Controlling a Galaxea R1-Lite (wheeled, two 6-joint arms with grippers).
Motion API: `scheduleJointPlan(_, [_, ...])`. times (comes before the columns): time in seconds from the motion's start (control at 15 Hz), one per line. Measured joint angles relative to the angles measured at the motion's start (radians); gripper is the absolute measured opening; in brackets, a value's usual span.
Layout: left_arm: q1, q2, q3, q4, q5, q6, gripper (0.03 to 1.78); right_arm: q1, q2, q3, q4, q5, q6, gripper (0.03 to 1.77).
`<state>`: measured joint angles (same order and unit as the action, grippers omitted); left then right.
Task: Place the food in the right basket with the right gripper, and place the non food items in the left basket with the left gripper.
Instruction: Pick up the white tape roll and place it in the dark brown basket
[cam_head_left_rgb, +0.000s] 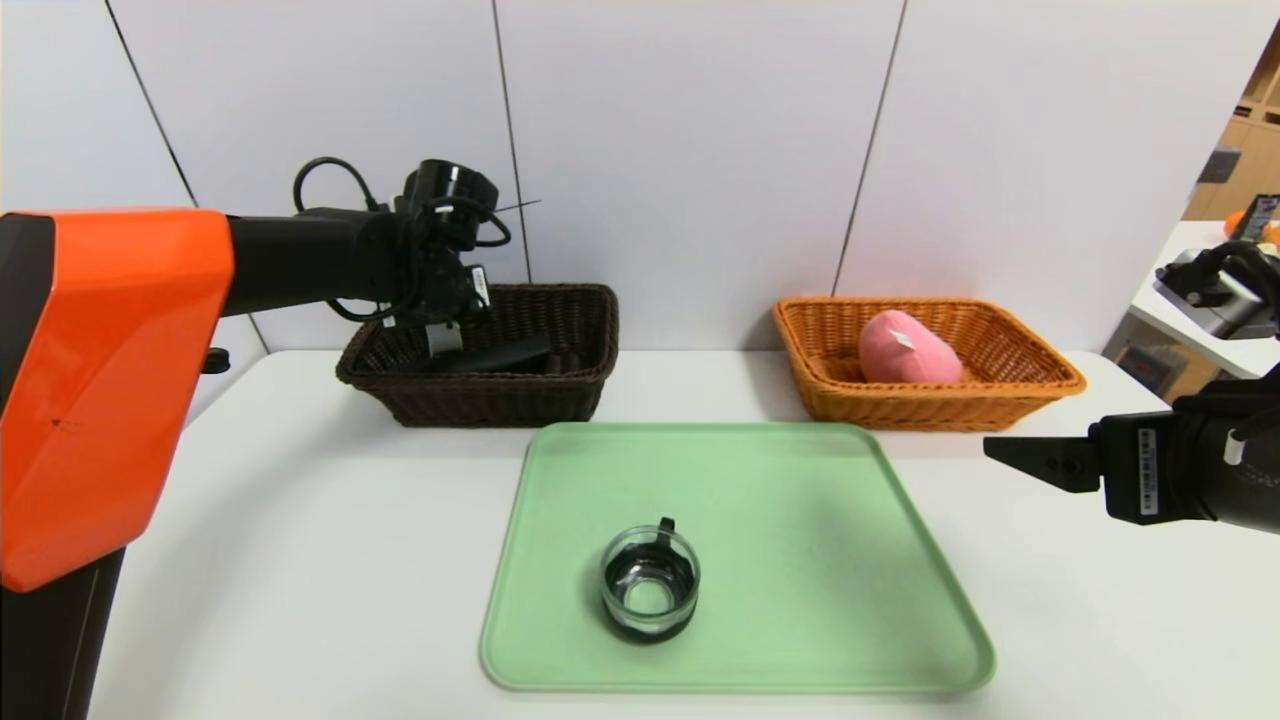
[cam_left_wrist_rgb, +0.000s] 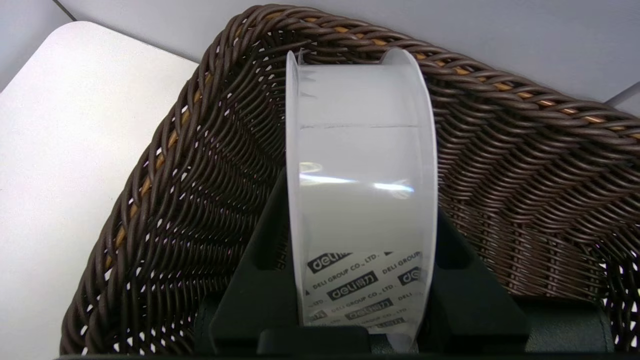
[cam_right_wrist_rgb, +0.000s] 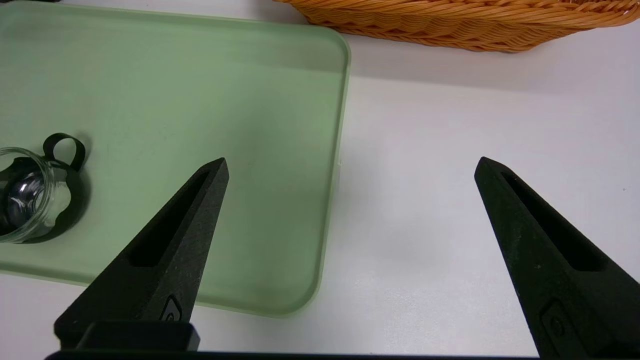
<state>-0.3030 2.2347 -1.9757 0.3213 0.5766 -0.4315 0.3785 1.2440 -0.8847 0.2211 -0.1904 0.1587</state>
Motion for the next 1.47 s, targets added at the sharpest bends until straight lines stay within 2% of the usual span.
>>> scheduleJointPlan(0.33, [0.007, 0.013, 0.000, -0.007, -0.004, -0.001, 0.59, 0.000, 0.011, 0.001, 0.000, 0.001, -0.001, 1.70])
scheduleJointPlan(0.47, [0.007, 0.017, 0.000, -0.008, -0.003, -0.006, 0.84, 0.000, 0.014, 0.001, 0.000, 0.004, -0.001, 1.70])
scheduleJointPlan(0.67, [0.008, 0.020, 0.000, -0.009, 0.000, -0.008, 1.12, 0.000, 0.020, 0.000, 0.000, 0.007, -0.001, 1.70])
scheduleJointPlan(0.87, [0.006, 0.018, 0.000, -0.011, 0.001, -0.006, 1.31, 0.000, 0.021, -0.002, 0.000, 0.008, -0.001, 1.70])
scheduleJointPlan(1.07, [0.001, -0.007, 0.000, -0.006, 0.001, 0.008, 1.44, 0.001, 0.021, -0.002, 0.000, 0.008, -0.004, 1.70])
scheduleJointPlan(1.33, [-0.086, -0.119, 0.000, 0.073, -0.004, 0.053, 1.54, 0.001, 0.020, 0.001, 0.000, 0.007, -0.003, 1.70])
scheduleJointPlan(1.47, [-0.171, -0.197, 0.000, 0.183, -0.051, 0.072, 1.58, 0.001, 0.018, 0.001, 0.000, 0.006, -0.002, 1.70])
